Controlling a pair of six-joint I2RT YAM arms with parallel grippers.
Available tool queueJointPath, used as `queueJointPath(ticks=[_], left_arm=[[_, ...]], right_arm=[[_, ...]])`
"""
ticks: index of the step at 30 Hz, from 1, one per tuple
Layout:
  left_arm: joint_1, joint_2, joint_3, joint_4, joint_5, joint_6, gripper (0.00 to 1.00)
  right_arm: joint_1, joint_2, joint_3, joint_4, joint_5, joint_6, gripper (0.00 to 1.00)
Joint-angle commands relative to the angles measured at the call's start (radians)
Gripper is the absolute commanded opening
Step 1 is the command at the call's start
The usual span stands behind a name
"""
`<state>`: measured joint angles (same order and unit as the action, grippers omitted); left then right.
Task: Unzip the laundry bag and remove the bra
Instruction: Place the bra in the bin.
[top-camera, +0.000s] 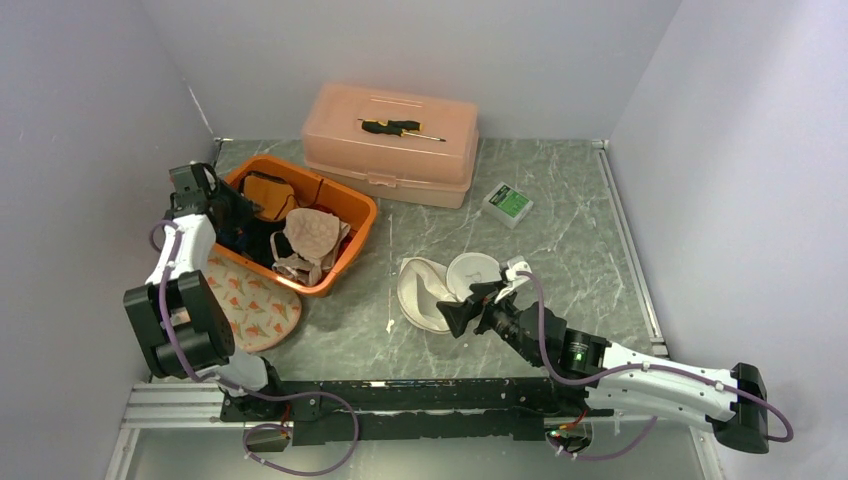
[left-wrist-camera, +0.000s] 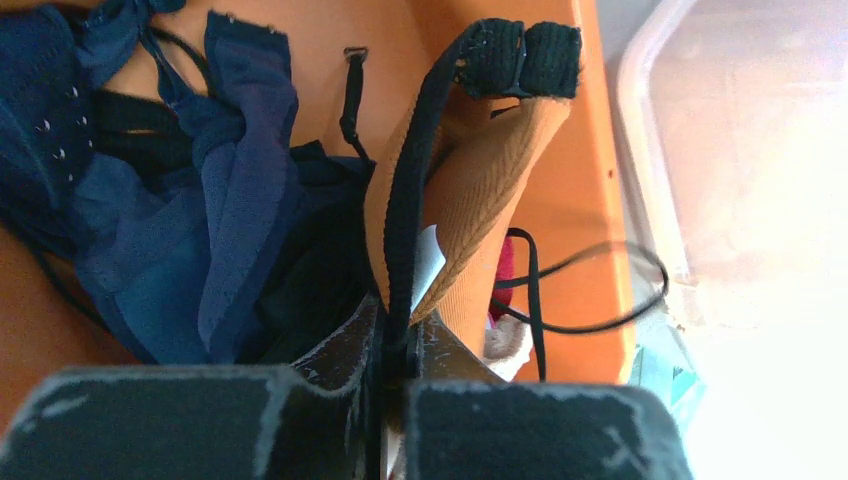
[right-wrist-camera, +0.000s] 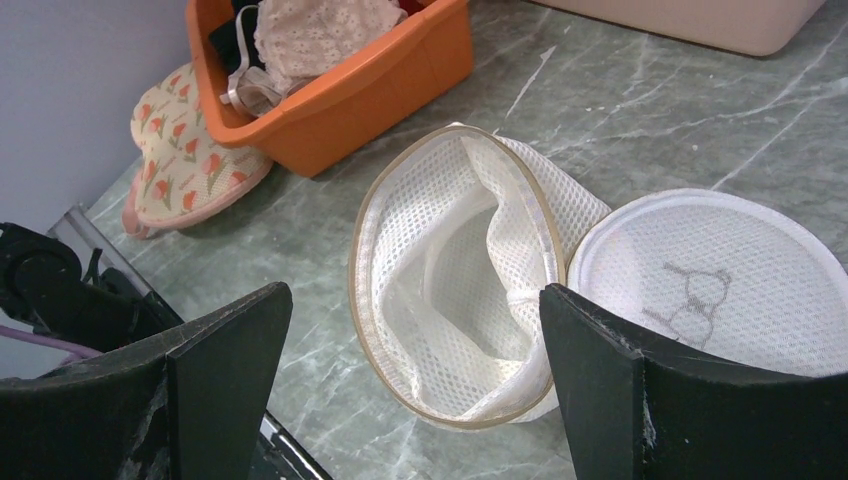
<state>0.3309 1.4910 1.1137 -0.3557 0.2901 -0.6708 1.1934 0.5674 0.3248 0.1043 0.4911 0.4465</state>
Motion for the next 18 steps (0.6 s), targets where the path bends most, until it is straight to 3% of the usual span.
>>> queueJointPath(ticks=[1,12,15,18], left_arm=[[0.004,0.02,-0.061,0.157,0.064,-0.055,0.03],[0.004,0.041,-0.186,0.212,-0.073,-0.085,0.03],[0.004,0.043,-0.162,0.175,-0.09,-0.086,0.17],[0.004,0.013,-0.149,0.144,-0.11,-0.084,0.46]], right_arm=[[-0.002,-0.011,-0.001,0.012,0.001,-0.005,0.98],[-0.002,-0.017,0.002,-0.013,-0.004,-0.015,0.98],[-0.002,-0.019,0.003,-0.021,0.003,-0.02,0.98],[-0.003,-0.021,0.007,-0.024,0.01,-0.029,0.98]])
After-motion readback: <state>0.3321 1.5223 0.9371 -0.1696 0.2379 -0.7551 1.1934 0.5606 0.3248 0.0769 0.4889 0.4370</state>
